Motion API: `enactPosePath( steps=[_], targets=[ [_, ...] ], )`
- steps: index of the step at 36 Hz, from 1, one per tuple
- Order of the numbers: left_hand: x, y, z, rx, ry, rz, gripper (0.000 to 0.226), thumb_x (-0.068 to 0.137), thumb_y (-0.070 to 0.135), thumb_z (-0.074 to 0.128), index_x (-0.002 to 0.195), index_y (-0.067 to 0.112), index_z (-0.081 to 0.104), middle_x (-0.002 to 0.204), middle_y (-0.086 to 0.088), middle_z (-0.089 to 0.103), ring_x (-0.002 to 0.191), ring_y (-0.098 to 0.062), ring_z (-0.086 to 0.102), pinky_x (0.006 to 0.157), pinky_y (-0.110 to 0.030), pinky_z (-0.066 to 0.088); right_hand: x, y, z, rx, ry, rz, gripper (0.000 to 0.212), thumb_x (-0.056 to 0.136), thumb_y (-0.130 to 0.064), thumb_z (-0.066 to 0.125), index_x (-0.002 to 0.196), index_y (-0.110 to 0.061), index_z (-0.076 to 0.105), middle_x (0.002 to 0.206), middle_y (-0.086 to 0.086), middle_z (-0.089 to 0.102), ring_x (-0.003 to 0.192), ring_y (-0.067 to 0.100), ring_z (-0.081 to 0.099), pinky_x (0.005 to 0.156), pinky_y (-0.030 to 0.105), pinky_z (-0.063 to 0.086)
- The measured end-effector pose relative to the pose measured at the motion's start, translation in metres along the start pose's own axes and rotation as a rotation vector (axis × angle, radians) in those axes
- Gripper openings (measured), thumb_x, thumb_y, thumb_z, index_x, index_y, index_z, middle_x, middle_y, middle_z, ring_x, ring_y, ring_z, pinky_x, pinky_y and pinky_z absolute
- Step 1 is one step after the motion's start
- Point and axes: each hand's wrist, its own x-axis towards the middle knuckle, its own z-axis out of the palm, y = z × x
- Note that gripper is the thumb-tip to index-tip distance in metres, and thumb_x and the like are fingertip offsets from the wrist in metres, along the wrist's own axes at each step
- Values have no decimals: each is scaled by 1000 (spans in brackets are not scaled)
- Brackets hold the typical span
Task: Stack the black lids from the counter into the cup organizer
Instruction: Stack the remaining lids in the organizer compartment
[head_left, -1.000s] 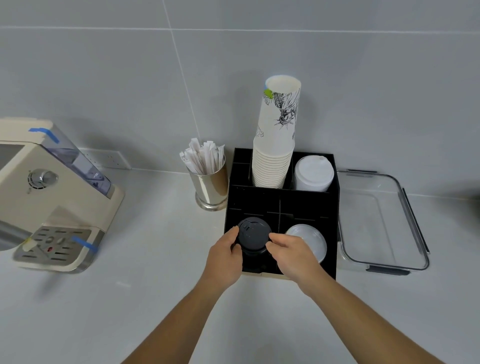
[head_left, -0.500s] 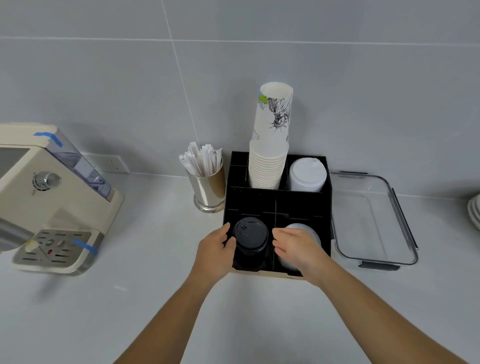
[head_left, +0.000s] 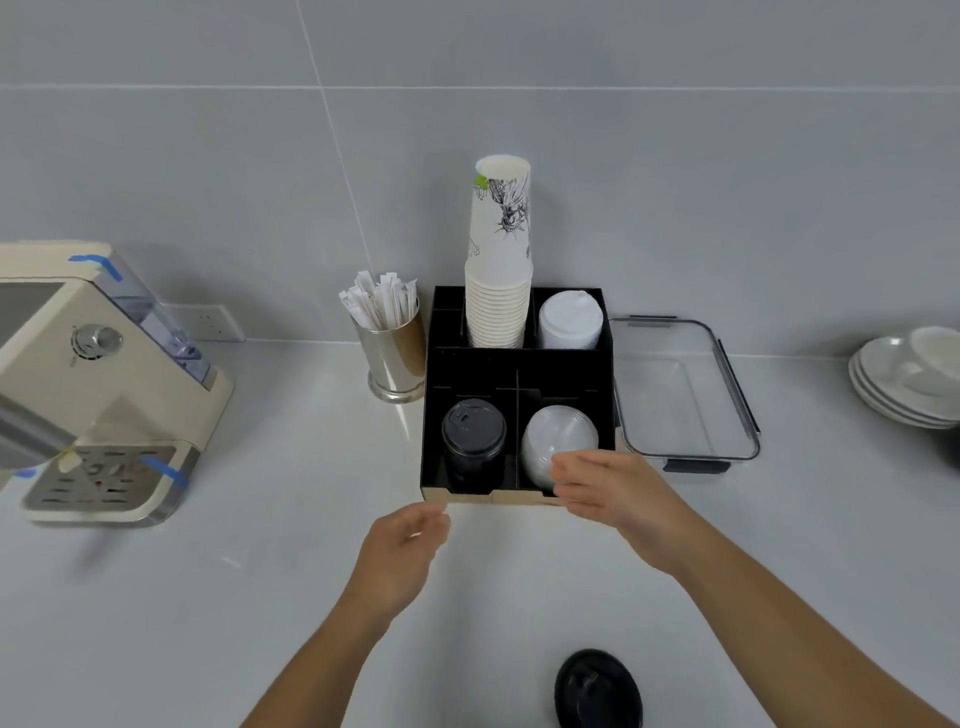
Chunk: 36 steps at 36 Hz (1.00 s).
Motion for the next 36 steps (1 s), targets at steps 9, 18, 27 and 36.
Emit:
enactPosePath(
  steps=[9, 18, 27, 36],
  targets=[
    [-39, -37, 29, -17, -109, -120, 12, 89, 26, 66, 91, 35, 73, 98, 2, 74, 92, -16, 71, 87, -30, 57, -37, 45, -19, 36, 38, 73, 26, 86, -31, 69, 107, -16, 71, 105, 2, 75, 95, 16, 72, 84, 33, 56],
    [-66, -63, 65, -84, -192, -255, 18, 86, 25, 66, 75, 32, 79, 83, -1, 77, 91, -23, 72, 81, -31, 58, -68, 96, -44, 39, 116, 196, 25, 86, -33, 69, 105, -16, 72, 103, 1, 75, 94, 16, 72, 83, 33, 56],
    [-81, -77, 91, -79, -183, -316, 26, 87, 20, 66, 64, 25, 78, 77, -3, 74, 78, -21, 66, 86, -39, 56, -89, 138, -60, 34, 154, 264, 23, 87, -36, 68, 103, -20, 72, 101, -2, 76, 90, 13, 72, 81, 31, 56],
    [-92, -82, 109, 29, -165, -268, 33, 83, 19, 64, 52, 30, 69, 74, -2, 66, 73, -19, 59, 81, -36, 50, -102, 169, -61, -4, 145, 308, 8, 89, -30, 65, 93, -26, 71, 102, 1, 73, 91, 16, 70, 77, 27, 57]
  ],
)
